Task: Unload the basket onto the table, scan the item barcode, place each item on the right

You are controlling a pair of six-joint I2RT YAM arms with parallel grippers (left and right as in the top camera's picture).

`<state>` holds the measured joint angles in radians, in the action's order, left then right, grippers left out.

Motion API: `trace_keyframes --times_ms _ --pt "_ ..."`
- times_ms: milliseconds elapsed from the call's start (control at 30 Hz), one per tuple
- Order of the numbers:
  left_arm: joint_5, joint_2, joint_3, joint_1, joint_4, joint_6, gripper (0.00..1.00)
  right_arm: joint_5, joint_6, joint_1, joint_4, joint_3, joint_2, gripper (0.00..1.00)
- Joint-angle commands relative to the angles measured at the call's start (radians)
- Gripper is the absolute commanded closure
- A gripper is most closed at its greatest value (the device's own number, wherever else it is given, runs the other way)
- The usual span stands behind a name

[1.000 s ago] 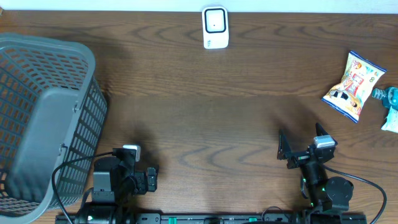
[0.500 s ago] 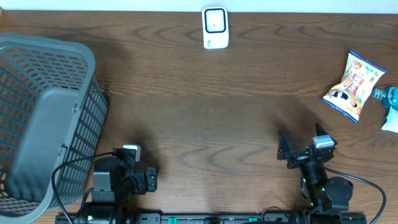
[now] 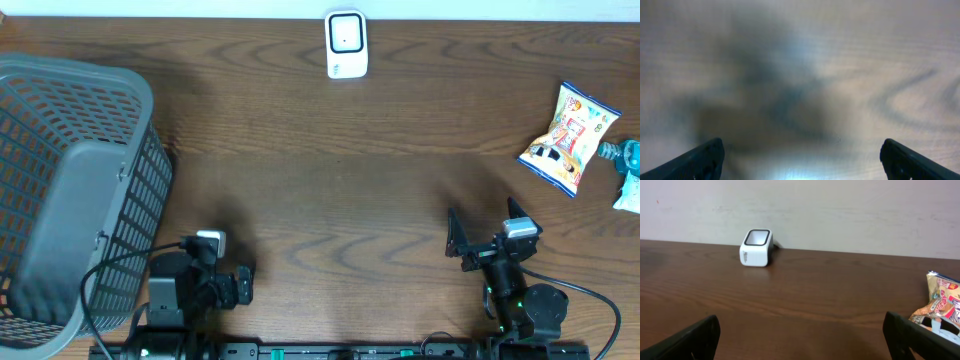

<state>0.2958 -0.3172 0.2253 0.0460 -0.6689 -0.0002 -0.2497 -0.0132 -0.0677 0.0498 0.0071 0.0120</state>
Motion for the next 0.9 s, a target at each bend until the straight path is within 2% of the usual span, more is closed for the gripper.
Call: trace_keyframes --times_ms 0,367,667,867 --pt "0.037 0.064 -0.024 -0.002 0.094 -0.004 0.01 0.012 0.014 0.002 0.006 -0.002 -0.006 0.01" --pt "0.007 0.289 -0.163 -0.030 0.483 0.008 0.01 0.012 0.014 0.002 0.006 -0.002 -0.006 0.01" --pt "-0.217 0.316 -0.189 -0.034 0.537 0.008 0.01 0.012 0.014 0.002 0.006 -0.002 -0.006 0.01" --pt "-0.291 0.316 -0.222 -0.034 0.596 0.008 0.01 0.012 0.014 0.002 0.006 -0.002 -0.006 0.01"
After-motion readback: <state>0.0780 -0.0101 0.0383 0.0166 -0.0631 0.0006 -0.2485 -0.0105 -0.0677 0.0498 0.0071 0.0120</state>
